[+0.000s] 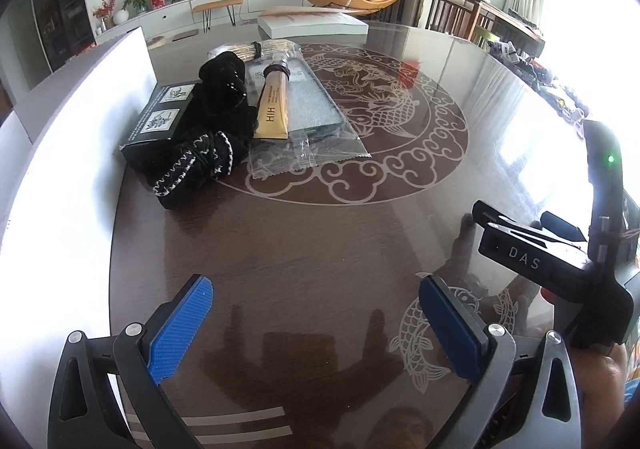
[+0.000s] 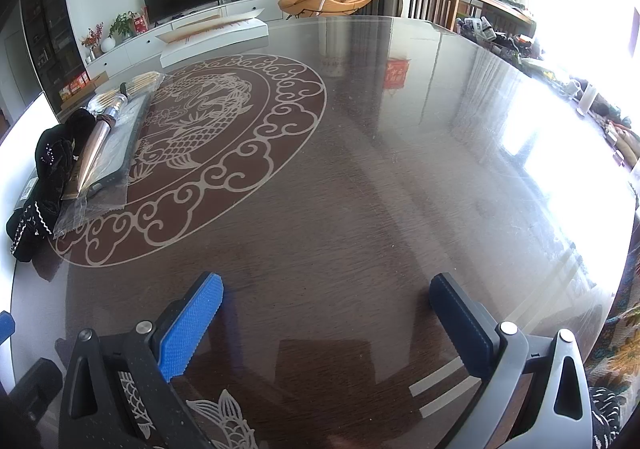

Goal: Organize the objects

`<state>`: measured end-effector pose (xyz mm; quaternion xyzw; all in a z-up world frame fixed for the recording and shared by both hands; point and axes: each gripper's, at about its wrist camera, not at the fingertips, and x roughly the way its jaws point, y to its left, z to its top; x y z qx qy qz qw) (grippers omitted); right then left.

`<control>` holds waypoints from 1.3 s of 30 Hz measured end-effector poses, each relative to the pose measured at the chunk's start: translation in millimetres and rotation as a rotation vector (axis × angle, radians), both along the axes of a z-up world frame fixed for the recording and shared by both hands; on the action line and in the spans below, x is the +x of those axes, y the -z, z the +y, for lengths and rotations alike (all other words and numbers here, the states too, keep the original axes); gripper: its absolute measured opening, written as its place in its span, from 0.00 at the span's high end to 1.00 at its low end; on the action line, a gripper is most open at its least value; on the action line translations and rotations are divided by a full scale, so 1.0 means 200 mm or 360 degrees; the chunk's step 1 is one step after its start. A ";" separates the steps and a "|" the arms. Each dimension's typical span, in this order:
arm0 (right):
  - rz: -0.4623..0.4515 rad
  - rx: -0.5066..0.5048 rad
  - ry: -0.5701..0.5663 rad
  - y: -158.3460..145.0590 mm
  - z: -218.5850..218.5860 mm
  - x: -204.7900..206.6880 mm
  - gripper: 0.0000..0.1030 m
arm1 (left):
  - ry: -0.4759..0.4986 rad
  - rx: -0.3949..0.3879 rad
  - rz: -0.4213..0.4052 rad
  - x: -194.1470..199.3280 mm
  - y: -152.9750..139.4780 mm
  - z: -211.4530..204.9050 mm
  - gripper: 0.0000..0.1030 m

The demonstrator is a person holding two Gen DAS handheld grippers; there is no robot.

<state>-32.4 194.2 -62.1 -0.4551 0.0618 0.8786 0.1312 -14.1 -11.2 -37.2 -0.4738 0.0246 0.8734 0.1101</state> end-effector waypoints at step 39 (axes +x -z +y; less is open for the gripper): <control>0.0007 0.0002 0.0000 0.00 0.01 0.01 0.00 | -0.0205 -0.0165 -0.0021 -0.37 0.10 -0.08 0.66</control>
